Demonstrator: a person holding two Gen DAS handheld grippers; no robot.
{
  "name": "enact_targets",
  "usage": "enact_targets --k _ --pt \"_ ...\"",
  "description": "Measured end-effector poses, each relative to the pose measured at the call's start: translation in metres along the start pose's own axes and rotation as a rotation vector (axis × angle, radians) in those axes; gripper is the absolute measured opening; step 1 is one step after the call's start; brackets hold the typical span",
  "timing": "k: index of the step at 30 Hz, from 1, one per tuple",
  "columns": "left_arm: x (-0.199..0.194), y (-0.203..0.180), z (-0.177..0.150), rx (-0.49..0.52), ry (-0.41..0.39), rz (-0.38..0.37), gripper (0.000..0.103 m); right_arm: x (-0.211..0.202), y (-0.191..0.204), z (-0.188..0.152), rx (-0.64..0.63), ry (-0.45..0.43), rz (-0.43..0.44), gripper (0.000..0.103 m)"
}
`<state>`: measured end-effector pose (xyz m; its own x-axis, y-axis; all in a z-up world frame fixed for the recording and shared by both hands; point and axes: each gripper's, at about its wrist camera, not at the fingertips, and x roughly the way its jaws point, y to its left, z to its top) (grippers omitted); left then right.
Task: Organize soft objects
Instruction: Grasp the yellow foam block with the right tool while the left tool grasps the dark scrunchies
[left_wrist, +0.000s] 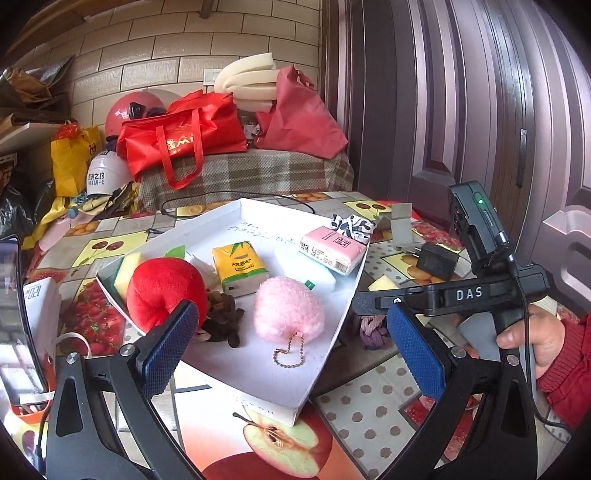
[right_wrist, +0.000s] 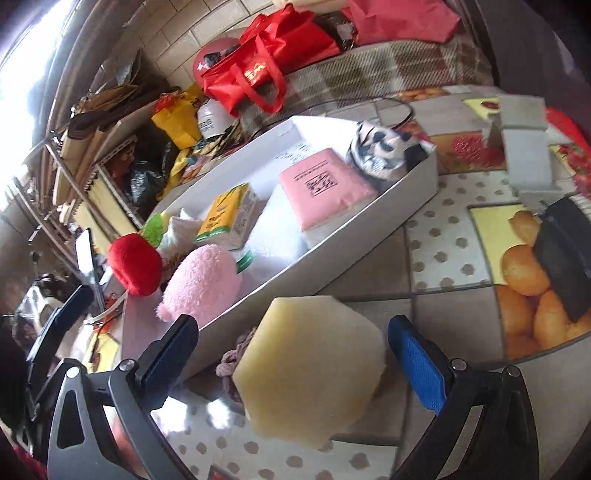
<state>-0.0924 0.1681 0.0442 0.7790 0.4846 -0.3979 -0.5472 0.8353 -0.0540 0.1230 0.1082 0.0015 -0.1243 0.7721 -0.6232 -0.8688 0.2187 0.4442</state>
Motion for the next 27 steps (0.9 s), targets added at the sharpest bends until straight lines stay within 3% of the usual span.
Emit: enact_targets --k 5,12,15,18,21,27 --pt "-0.001 0.011 0.000 -0.067 0.003 -0.014 0.103 0.005 0.006 -0.001 -0.022 0.041 0.164 0.102" --pt "-0.012 0.054 -0.018 -0.334 0.071 -0.101 0.103 0.012 0.056 -0.024 -0.221 0.165 0.251 0.098" --pt "-0.021 0.068 -0.028 -0.392 0.103 -0.107 0.103 0.007 0.085 -0.048 -0.312 0.211 0.277 0.097" --pt "-0.037 0.075 -0.032 -0.385 0.089 -0.090 0.103 0.001 0.111 -0.070 -0.385 0.240 0.279 0.097" --pt "-0.053 0.077 -0.033 -0.341 0.068 -0.081 0.103 -0.005 0.122 -0.079 -0.435 0.213 0.233 0.097" --pt "-0.068 0.077 -0.034 -0.272 0.035 -0.034 0.103 -0.008 0.113 -0.073 -0.402 0.153 0.146 0.097"
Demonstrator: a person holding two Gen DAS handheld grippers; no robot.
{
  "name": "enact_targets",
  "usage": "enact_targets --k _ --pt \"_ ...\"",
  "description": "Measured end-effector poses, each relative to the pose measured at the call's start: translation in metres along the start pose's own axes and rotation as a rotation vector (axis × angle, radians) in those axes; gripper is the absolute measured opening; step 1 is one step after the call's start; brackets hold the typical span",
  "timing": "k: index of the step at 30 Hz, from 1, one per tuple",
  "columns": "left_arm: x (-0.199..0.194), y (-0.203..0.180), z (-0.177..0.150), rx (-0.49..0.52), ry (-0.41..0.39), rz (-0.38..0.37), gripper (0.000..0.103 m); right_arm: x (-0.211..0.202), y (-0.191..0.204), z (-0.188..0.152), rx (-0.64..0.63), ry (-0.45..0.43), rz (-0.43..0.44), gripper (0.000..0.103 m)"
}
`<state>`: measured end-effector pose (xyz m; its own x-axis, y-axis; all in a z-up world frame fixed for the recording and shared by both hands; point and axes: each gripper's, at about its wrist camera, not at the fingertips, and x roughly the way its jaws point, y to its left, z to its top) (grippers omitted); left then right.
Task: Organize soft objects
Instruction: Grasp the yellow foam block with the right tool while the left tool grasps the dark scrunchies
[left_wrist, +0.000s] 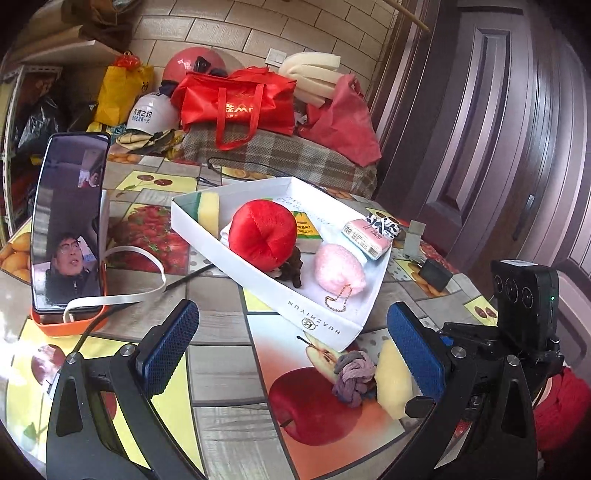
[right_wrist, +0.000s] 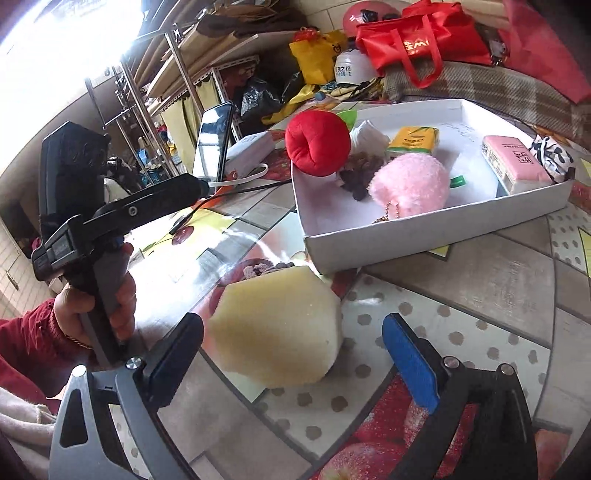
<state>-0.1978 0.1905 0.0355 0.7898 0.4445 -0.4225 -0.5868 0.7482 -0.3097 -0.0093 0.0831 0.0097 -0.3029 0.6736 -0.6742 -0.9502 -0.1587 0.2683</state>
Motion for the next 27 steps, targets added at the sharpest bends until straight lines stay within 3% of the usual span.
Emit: enact_targets --k 6,9,10,11,12,13,16,20,22,24,26,27 --pt "0.002 -0.001 -0.001 0.023 0.006 0.013 0.103 0.004 0.028 0.000 -0.132 -0.014 -0.134 0.097" --pt "0.003 0.000 -0.001 0.018 0.010 0.013 0.103 0.015 0.041 -0.002 -0.208 0.029 -0.223 0.097" --pt "0.002 0.000 -0.001 0.017 0.009 0.012 0.103 0.020 0.043 -0.003 -0.225 0.048 -0.250 0.092" --pt "0.003 0.000 -0.001 0.019 0.010 0.013 0.103 0.024 0.044 -0.003 -0.235 0.064 -0.268 0.072" --pt "0.003 -0.001 -0.001 0.023 0.011 0.012 0.103 0.026 0.044 -0.003 -0.239 0.074 -0.272 0.060" --pt "0.003 -0.002 -0.001 0.028 0.011 0.009 0.103 0.025 0.043 -0.004 -0.233 0.074 -0.277 0.060" --pt "0.005 -0.005 -0.002 0.055 0.031 -0.028 0.103 0.003 0.038 -0.009 -0.183 -0.002 -0.272 0.058" --pt "0.019 -0.027 -0.010 0.144 0.170 -0.165 0.103 -0.042 0.016 -0.023 -0.047 -0.137 -0.248 0.058" --pt "0.027 -0.044 -0.015 0.224 0.217 -0.124 0.103 -0.059 -0.003 -0.028 0.039 -0.194 -0.272 0.059" --pt "0.035 -0.058 -0.020 0.289 0.253 -0.063 0.097 -0.069 -0.018 -0.031 0.103 -0.219 -0.288 0.059" --pt "0.047 -0.065 -0.025 0.310 0.305 -0.059 0.069 -0.073 -0.025 -0.031 0.143 -0.234 -0.277 0.059" --pt "0.054 -0.066 -0.027 0.312 0.340 -0.056 0.066 -0.073 -0.025 -0.030 0.145 -0.233 -0.278 0.059"
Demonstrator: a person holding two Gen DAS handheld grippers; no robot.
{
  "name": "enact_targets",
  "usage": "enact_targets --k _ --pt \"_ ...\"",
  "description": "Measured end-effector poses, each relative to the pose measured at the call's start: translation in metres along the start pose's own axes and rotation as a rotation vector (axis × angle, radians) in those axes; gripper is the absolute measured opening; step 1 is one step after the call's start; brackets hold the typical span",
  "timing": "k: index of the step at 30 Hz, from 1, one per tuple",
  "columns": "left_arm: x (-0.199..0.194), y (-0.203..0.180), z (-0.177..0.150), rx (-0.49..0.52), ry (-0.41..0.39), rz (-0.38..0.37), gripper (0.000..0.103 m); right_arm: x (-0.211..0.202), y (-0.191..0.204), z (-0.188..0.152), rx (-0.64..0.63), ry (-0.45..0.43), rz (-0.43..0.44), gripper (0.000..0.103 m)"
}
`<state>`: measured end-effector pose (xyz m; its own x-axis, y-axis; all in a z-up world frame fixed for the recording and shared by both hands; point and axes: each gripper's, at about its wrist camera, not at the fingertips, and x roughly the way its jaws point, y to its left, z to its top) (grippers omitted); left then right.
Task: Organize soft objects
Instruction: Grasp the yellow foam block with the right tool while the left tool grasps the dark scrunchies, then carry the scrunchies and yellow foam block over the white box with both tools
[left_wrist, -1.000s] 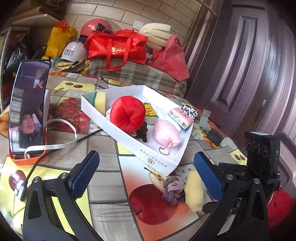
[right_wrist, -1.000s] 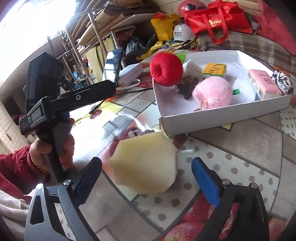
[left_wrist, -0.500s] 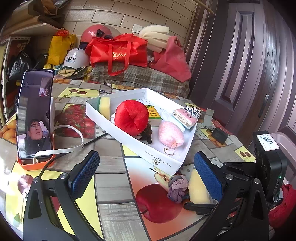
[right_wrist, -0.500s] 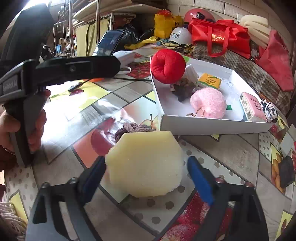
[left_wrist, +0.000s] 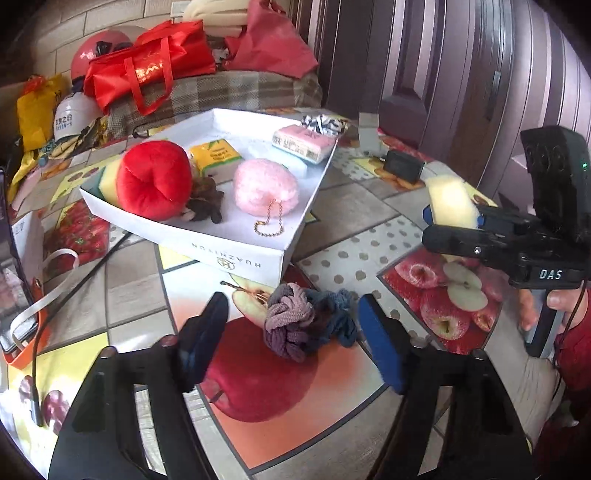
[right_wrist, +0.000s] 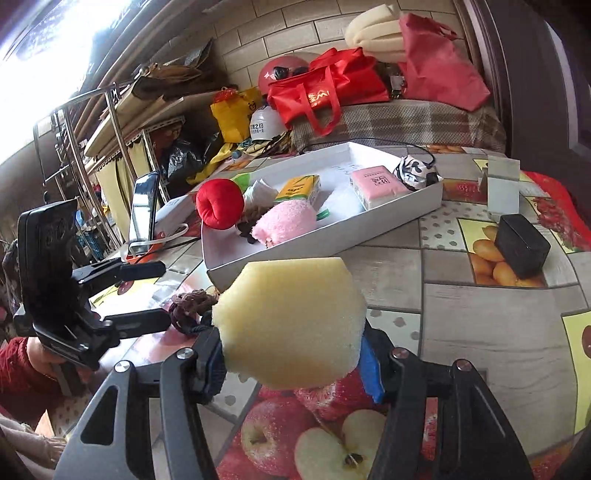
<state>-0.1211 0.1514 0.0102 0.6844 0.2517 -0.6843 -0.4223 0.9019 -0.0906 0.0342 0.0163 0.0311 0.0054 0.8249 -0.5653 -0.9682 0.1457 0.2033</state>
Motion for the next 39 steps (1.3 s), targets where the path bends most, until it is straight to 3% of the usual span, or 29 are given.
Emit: enact_targets --k 3,5,6,8,9,13,15,18,20,21,24,27,39 --pt "0.019 0.001 0.000 -0.008 0.084 -0.026 0.062 0.001 0.005 0.001 -0.026 0.006 -0.003 0.059" --pt "0.023 0.000 0.000 -0.006 0.098 -0.041 0.058 0.001 0.007 0.000 -0.036 0.009 -0.003 0.059" --pt "0.024 0.000 0.000 -0.002 0.101 -0.054 0.052 0.002 0.007 0.000 -0.037 0.011 -0.002 0.059" --pt "0.022 -0.001 -0.001 0.003 0.098 -0.076 0.028 0.002 0.006 -0.001 -0.039 0.011 0.006 0.059" --pt "0.022 -0.003 -0.001 0.010 0.098 -0.088 0.024 0.002 0.007 -0.001 -0.042 0.011 0.008 0.059" --pt "0.006 -0.018 -0.002 0.084 0.027 -0.053 0.023 -0.003 0.010 -0.002 -0.064 -0.019 -0.019 0.059" --pt "-0.010 -0.027 -0.004 0.118 -0.056 -0.031 0.023 -0.013 0.014 -0.004 -0.076 -0.074 -0.071 0.059" --pt "-0.042 -0.029 -0.006 0.089 -0.270 0.021 0.023 -0.032 0.019 -0.007 -0.091 -0.193 -0.146 0.059" --pt "-0.058 -0.028 -0.008 0.061 -0.429 0.114 0.023 -0.042 0.019 -0.008 -0.085 -0.255 -0.210 0.059" --pt "-0.061 -0.027 -0.007 0.044 -0.469 0.160 0.023 -0.047 0.018 -0.008 -0.077 -0.285 -0.254 0.059" --pt "-0.051 -0.016 0.003 -0.009 -0.440 0.185 0.023 -0.061 0.012 -0.010 -0.027 -0.367 -0.353 0.059" --pt "-0.052 -0.013 0.004 -0.017 -0.455 0.190 0.023 -0.067 0.003 -0.010 0.018 -0.400 -0.394 0.059" --pt "-0.044 -0.008 0.008 -0.039 -0.436 0.208 0.023 -0.049 0.004 -0.004 0.018 -0.339 -0.420 0.059"
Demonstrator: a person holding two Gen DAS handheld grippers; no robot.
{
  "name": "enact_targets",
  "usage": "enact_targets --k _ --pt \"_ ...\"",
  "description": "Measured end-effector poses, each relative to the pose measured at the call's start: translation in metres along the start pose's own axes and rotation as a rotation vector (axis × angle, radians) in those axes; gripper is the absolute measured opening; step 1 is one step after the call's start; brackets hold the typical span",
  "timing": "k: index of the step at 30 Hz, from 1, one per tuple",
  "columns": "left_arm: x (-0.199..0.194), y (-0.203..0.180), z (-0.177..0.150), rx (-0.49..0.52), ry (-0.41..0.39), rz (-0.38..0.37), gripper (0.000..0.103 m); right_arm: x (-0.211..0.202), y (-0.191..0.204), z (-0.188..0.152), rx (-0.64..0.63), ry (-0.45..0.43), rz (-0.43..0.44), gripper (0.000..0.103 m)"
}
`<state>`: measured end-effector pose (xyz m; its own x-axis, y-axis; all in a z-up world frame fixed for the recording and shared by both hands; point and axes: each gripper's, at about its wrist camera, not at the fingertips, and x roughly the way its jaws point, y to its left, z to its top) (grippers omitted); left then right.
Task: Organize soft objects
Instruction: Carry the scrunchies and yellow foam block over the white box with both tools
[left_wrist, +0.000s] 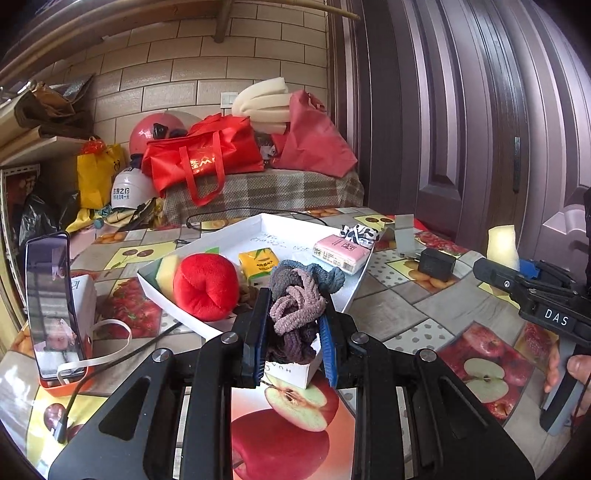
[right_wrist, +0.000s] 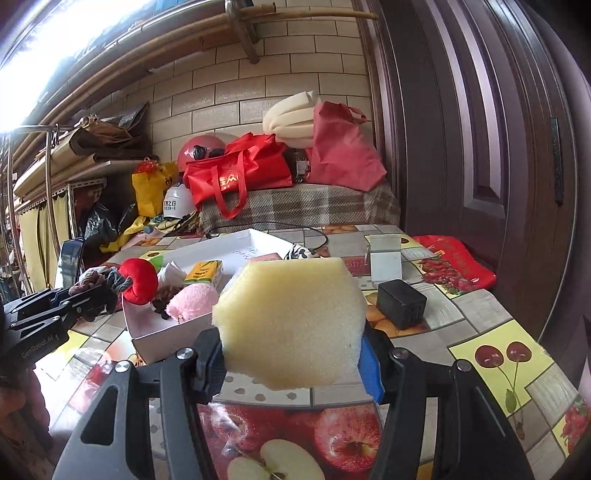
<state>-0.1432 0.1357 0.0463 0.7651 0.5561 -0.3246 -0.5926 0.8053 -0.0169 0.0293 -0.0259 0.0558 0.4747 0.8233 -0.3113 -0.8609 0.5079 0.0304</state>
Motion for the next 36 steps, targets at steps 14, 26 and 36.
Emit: enact_targets --k 14,26,36 --pt "0.021 0.009 0.005 -0.025 0.041 0.014 0.023 0.022 0.012 0.005 -0.037 0.041 0.016 0.059" --pt "0.034 0.016 0.009 -0.050 0.056 0.024 0.023 0.042 0.025 0.011 -0.061 0.041 0.028 0.059" --pt "0.042 0.023 0.013 -0.052 0.038 0.057 0.023 0.053 0.028 0.016 -0.053 0.041 0.029 0.059"
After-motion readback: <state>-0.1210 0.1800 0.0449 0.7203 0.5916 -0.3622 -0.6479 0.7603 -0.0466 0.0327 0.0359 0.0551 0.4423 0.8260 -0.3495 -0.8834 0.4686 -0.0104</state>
